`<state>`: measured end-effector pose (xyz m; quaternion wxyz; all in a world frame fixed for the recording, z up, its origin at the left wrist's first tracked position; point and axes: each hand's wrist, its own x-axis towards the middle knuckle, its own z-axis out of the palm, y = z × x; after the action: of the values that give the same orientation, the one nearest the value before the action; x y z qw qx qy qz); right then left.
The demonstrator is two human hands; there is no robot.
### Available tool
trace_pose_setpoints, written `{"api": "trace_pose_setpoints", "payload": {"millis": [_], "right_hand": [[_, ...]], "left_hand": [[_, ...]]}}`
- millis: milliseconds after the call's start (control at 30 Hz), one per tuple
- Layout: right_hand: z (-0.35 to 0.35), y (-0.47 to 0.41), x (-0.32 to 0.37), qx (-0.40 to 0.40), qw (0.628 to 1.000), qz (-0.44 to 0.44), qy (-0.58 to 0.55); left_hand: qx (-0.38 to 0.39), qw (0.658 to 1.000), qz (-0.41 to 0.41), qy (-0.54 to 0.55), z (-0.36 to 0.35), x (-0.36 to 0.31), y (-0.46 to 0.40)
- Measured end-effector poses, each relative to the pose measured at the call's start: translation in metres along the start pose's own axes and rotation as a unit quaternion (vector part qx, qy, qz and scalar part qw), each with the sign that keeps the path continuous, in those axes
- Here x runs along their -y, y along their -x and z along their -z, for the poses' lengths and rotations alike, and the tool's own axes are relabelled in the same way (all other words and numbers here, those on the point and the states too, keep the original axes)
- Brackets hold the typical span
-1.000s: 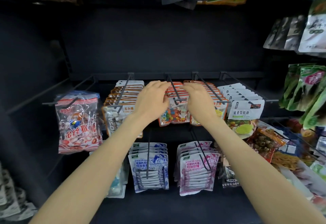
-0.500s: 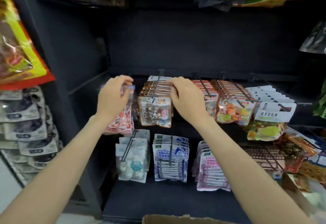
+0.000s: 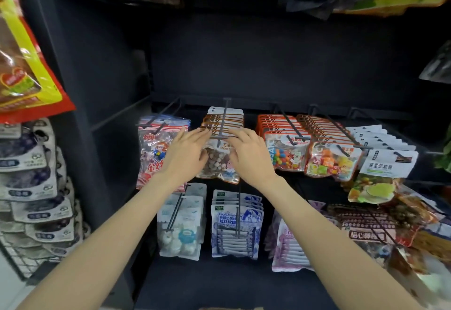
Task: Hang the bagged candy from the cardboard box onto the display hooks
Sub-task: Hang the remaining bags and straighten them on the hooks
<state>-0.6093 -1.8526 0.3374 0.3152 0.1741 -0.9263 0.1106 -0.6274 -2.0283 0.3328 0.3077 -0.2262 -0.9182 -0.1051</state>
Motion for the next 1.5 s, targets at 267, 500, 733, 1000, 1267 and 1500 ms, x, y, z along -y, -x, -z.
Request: {"api": "trace_pose_setpoints", "payload": {"millis": [267,500,733,1000,1267,1500], "right_hand": [[0.001,-0.012,-0.006,0.005,1.000,-0.022,-0.011],[0.000,-0.010,-0.010,0.036,0.999,-0.017,-0.032],[0.002,-0.010,-0.010,0.028,0.998,-0.002,-0.063],[0.001,-0.013,-0.012,0.020,0.998,0.002,-0.067],[0.001,-0.025,-0.021,0.023,0.995,-0.032,-0.088],[-0.007,-0.031,-0.025,0.067,0.990,-0.041,-0.117]], "left_hand": [[0.021,1.000,0.009,0.015,0.001,-0.005,-0.009],[0.038,0.999,0.005,0.010,0.001,-0.008,-0.018],[0.031,0.999,-0.001,0.013,0.003,-0.005,-0.018],[0.028,0.999,-0.013,0.011,0.003,-0.002,-0.019],[0.047,0.993,0.062,0.091,0.010,0.003,-0.038],[0.101,0.993,0.035,0.041,0.003,0.008,-0.040]]}}
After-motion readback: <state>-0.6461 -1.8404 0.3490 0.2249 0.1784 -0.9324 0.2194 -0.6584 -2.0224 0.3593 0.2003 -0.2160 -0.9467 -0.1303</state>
